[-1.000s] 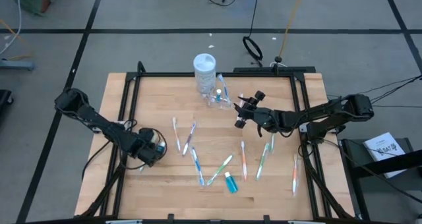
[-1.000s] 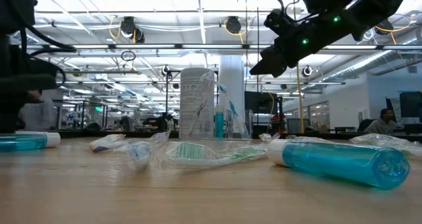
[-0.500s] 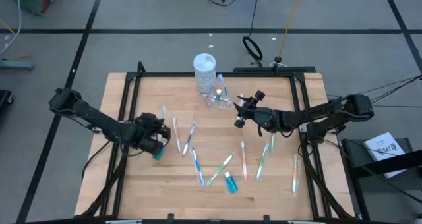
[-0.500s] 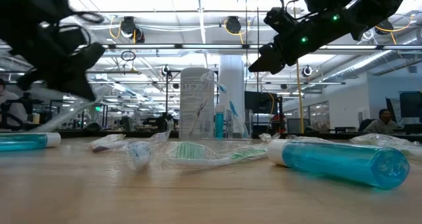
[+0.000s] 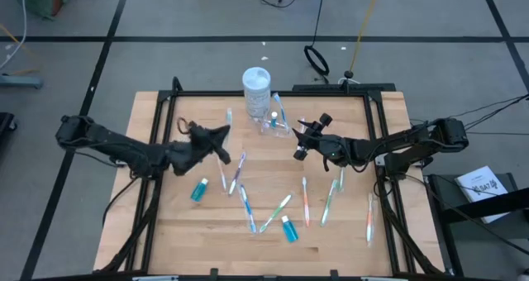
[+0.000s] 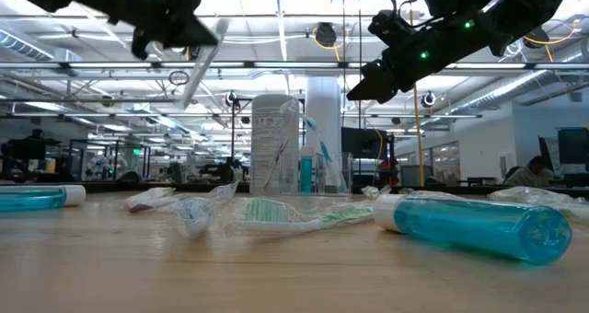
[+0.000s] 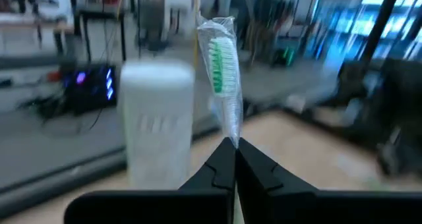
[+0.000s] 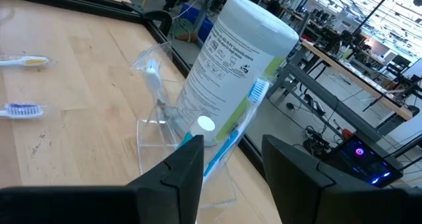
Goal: Pick & Place toothbrushing station
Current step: Put the green toothbrush into the transparent organizer
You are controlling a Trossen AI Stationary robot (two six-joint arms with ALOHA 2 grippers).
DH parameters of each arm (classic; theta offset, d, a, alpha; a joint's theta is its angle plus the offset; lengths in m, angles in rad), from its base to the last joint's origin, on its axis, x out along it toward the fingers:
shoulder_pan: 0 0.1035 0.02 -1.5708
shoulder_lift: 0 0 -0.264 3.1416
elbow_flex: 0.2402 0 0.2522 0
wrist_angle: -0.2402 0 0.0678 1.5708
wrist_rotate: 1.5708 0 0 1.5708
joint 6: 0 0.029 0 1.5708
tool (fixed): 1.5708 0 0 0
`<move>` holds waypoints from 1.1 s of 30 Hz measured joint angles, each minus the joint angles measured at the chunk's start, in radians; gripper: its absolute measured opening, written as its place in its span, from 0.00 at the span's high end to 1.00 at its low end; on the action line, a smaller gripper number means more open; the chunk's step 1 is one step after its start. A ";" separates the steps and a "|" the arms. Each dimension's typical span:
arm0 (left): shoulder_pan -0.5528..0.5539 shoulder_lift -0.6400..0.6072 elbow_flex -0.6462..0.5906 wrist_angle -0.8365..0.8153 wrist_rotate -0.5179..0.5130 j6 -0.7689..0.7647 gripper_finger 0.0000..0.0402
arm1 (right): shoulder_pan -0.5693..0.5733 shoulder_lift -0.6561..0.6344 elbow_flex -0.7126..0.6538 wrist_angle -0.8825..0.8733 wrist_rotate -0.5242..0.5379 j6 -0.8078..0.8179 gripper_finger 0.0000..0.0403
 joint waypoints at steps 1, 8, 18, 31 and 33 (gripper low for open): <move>0.014 0.001 0.000 0.053 0.018 0.042 0.99 | 0.000 0.000 0.000 0.000 0.000 0.000 0.64; 0.123 0.036 0.001 0.198 0.098 0.169 0.99 | 0.000 0.000 0.000 0.008 0.000 0.000 0.64; 0.312 0.339 0.001 0.625 0.343 0.316 0.99 | 0.000 0.000 0.000 0.022 0.000 0.024 0.64; 0.459 0.629 0.197 0.698 0.568 0.362 0.97 | 0.000 0.000 0.000 0.022 -0.005 0.026 0.64; 0.467 0.667 0.229 0.696 0.531 0.383 0.97 | 0.000 0.000 0.000 0.022 -0.005 0.026 0.64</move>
